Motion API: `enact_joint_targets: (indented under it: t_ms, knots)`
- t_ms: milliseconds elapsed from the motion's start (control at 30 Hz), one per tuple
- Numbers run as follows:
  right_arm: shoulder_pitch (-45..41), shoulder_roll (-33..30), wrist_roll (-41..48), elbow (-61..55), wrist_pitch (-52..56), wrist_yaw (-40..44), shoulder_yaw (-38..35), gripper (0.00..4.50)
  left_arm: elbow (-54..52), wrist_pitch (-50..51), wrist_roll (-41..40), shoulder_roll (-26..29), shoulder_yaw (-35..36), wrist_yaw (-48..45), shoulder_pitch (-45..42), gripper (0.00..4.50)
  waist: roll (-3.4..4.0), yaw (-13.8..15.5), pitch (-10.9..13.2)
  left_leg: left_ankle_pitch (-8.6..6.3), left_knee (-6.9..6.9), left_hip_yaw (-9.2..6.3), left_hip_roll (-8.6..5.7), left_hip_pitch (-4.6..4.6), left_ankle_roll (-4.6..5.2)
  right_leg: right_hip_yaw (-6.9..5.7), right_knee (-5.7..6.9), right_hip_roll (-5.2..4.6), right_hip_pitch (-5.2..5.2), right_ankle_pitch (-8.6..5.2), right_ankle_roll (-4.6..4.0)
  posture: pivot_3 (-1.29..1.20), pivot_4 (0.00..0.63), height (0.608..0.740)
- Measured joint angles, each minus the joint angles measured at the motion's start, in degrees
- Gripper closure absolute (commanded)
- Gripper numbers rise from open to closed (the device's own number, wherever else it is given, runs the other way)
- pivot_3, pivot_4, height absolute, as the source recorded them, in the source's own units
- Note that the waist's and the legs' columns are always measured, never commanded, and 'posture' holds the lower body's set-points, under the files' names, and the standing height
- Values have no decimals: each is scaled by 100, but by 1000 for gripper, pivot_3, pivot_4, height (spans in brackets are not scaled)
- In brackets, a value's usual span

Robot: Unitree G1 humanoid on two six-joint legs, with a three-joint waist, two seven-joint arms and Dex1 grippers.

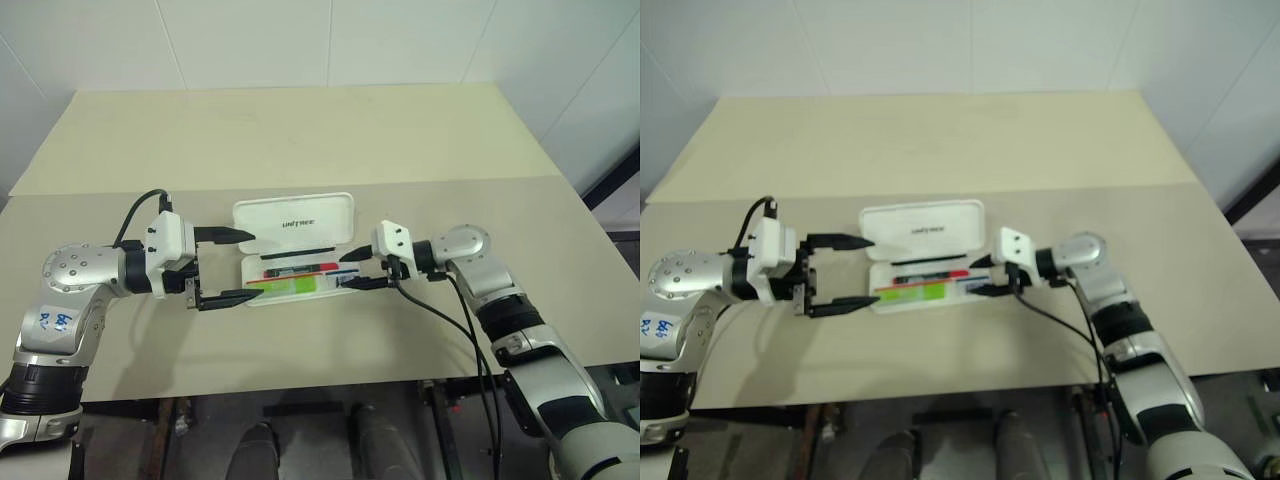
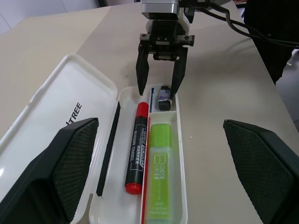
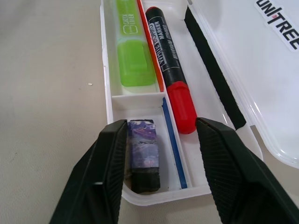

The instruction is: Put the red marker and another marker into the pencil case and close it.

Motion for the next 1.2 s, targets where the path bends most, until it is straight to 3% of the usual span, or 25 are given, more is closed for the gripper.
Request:
enact_joint_targets:
  t_ms: [133,300,400,567,667,767,1033,1067,1200]
  knots:
    - [-1,-89,179,-441,266,69,-60,2054,1,-1,-1,0,0,-3,-2,0,1,3,0,0,-1,0,0,0,0,0,0,0,0,0,0,0,150,740]
    - [93,-430,798,-1935,1062,48,-547,873,17,-1,-7,-6,3,3,-20,0,3,18,1,0,-3,-2,0,-2,0,-1,1,0,-2,-2,-2,0,150,740]
    - [678,-772,1145,-3016,1568,-143,-899,123,20,3,-9,-11,51,18,-6,0,1,63,1,-3,-4,-6,0,-4,0,-4,-1,0,-2,-9,-2,0,150,740]
    - [1529,-1179,1668,-3981,2365,-634,-1527,123,20,4,-17,0,189,39,159,0,1,120,1,-6,0,-2,0,-5,-3,-3,-5,-1,-3,-12,-8,0,150,740]
    - [1945,-1443,1917,-4469,2684,-879,-1948,86,29,-9,-20,3,241,25,211,615,1,153,1,-6,-1,-3,1,-2,-2,-4,-4,0,-2,-33,-47,0,150,740]
    - [2378,-1687,2046,-4693,2907,-1103,-2306,86,91,-48,-21,11,409,7,301,1520,1,172,1,-6,8,0,0,-7,-2,-1,-9,-1,-1,-49,-78,0,150,740]
    - [2414,-1750,2193,-4957,3124,-1427,-2420,86,535,-273,-17,-4,455,-47,296,4290,1,161,1,-2,15,4,1,-4,3,3,-12,-1,2,-54,-87,0,150,740]
    - [2403,-1751,2225,-4964,3175,-1452,-2415,86,614,-297,-17,-4,472,-40,295,4485,0,163,1,-2,14,4,1,-5,2,3,-13,-1,2,-54,-87,0,150,740]
    - [2342,-1764,2252,-4963,3221,-1509,-2391,86,885,-415,-6,-3,613,-12,295,4485,1,166,1,-2,9,3,1,-5,2,2,-12,-1,1,-53,-86,0,150,740]
